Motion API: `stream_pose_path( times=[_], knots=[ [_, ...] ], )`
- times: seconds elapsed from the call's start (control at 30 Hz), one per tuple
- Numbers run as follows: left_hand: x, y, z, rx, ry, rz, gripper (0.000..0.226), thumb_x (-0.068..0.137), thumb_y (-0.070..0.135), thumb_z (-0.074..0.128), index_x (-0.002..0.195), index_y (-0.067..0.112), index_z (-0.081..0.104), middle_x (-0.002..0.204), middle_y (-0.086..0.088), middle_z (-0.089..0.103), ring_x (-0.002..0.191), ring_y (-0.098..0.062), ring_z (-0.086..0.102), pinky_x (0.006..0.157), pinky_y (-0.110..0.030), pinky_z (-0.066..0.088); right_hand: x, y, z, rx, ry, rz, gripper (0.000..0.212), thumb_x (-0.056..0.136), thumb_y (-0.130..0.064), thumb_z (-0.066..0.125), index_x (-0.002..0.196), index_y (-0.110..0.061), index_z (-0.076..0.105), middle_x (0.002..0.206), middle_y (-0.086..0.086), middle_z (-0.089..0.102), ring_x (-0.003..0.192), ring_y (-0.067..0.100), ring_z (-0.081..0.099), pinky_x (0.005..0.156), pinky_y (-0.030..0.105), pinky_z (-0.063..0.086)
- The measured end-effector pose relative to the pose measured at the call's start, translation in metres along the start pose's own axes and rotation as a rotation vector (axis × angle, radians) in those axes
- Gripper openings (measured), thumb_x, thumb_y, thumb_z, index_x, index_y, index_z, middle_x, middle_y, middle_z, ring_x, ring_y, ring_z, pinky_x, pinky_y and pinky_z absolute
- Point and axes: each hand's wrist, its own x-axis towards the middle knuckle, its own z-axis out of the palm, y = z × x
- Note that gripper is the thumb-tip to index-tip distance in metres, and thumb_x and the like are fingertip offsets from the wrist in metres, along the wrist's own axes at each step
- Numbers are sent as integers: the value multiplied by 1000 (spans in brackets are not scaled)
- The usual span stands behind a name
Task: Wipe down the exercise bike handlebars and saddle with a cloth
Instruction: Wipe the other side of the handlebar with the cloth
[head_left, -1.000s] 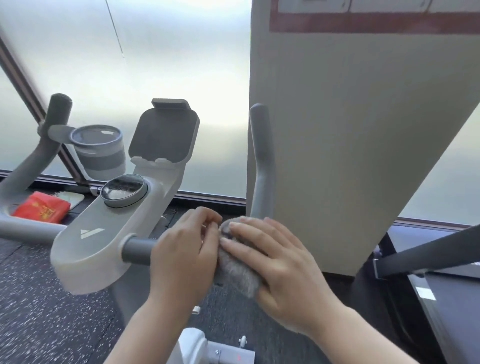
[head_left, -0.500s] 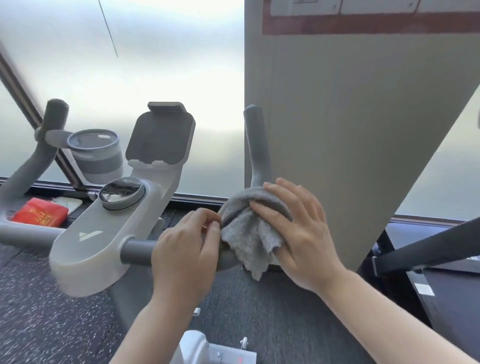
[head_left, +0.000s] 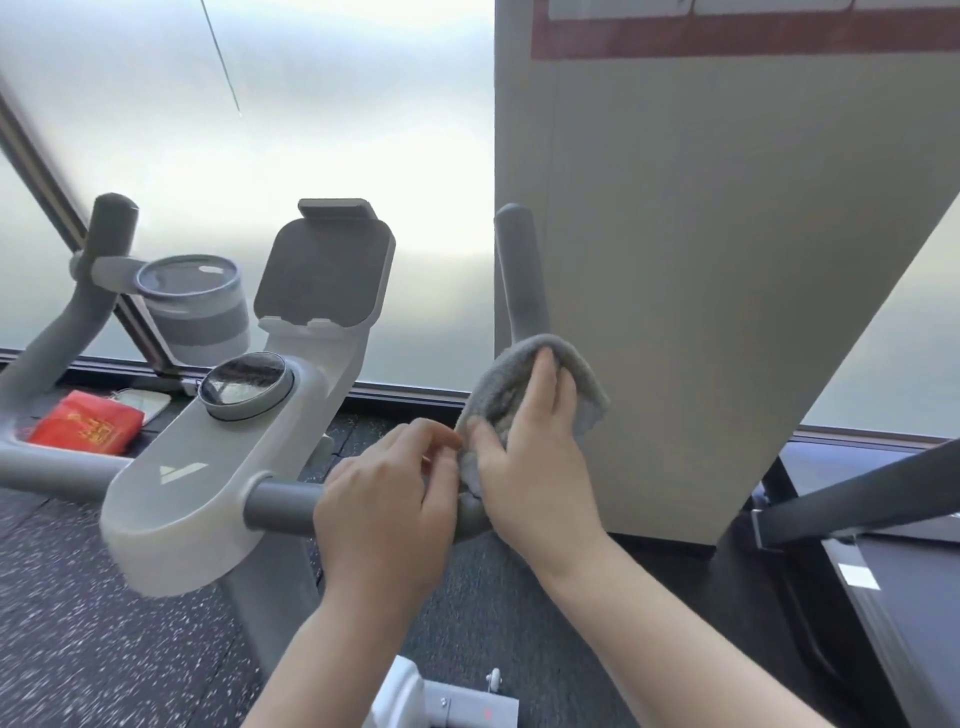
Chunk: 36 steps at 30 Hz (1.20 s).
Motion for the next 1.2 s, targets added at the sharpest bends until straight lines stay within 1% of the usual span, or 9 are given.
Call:
stream_pose_path(
  times=[0.07, 0.2, 0.33, 0.53, 0.67, 0.77, 0.97, 1.1, 1.2],
  knots=[
    [-1, -2, 1, 12, -1, 15, 15, 83, 34, 48, 85, 32, 62, 78, 15, 65, 70, -13, 56, 65, -27, 25, -12, 3, -3, 17, -29, 15, 75, 99, -27, 45, 153, -22, -7, 160, 0, -6, 130, 23, 41, 93, 19, 38],
    [0, -1, 2, 34, 31, 27, 11, 81, 32, 50, 82, 32, 61, 72, 15, 63, 65, -13, 58, 65, -25, 30, -34, 1, 2, 131, -86, 58, 70, 102, -23, 36, 151, -18, -15, 159, 1, -14, 139, 6, 7, 85, -11, 6],
    [0, -2, 3, 40, 20, 36, 17, 82, 35, 45, 82, 33, 61, 74, 15, 64, 68, -13, 58, 64, -27, 20, -3, 7, 6, 165, -6, 71, 72, 101, -19, 42, 152, -14, -9, 160, 3, -4, 145, 12, 10, 106, 8, 12],
    [1, 3, 0, 39, -26, 3, 19, 84, 35, 43, 84, 33, 62, 76, 16, 64, 72, -13, 58, 66, -27, 24, -24, 9, 10, 303, -74, 98, 74, 101, -19, 42, 152, -18, -11, 159, -7, -5, 136, -9, 2, 96, -6, 1],
    [8, 6, -4, -121, -84, -62, 13, 93, 30, 51, 92, 31, 64, 84, 16, 66, 81, -10, 59, 71, -33, 41, 11, 13, -6, 195, 77, 88, 80, 91, -30, 62, 150, -11, 12, 151, 8, 22, 140, 18, 22, 117, 30, 20],
    [19, 12, -5, -282, -142, -90, 17, 88, 36, 49, 91, 32, 65, 81, 17, 66, 80, -6, 61, 76, -35, 49, 27, 10, -18, 232, 257, 64, 83, 83, -41, 70, 146, -23, 19, 146, 5, 23, 132, 16, 26, 110, 30, 26],
    [30, 34, 6, -322, -160, -82, 14, 93, 22, 51, 85, 23, 63, 79, 8, 65, 80, -18, 59, 77, -41, 48, 20, 17, 1, 530, 128, 115, 52, 90, -23, 65, 135, -29, 39, 129, -9, 54, 121, 5, 50, 105, 29, 40],
    [31, 34, 8, -405, -60, -85, 18, 88, 28, 50, 76, 21, 62, 72, 10, 64, 73, -10, 58, 74, -36, 47, 6, 22, -5, 688, 244, 181, 16, 93, -17, 61, 100, -30, 55, 97, -12, 66, 96, 3, 63, 90, 33, 50],
    [27, 32, 7, -468, 24, -143, 21, 84, 33, 47, 76, 25, 65, 74, 13, 67, 74, -7, 61, 71, -31, 48, 4, 29, -16, 719, 335, 230, 14, 94, -17, 59, 89, -29, 54, 88, -9, 67, 83, 6, 63, 76, 26, 49]
  ],
)
